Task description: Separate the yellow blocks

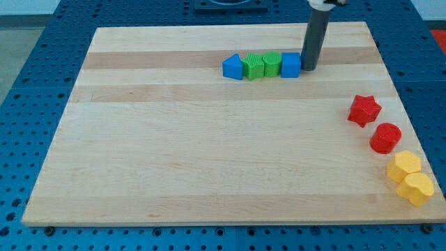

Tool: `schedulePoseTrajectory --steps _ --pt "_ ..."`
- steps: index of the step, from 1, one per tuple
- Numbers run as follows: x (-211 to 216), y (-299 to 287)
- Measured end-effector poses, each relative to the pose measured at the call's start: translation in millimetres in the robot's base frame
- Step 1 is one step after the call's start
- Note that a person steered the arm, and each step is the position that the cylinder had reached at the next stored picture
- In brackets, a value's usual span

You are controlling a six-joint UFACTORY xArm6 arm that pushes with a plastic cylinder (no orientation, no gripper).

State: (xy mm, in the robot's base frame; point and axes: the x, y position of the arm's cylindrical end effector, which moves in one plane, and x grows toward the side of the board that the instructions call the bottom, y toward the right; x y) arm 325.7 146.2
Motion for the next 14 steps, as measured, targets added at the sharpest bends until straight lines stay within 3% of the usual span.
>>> schedulePoseTrajectory --steps 6,11,12,14 --pt "0.0 47.5" --pt "0.0 51.5" --pt "0.0 66.4" --pt "21.6 158.3"
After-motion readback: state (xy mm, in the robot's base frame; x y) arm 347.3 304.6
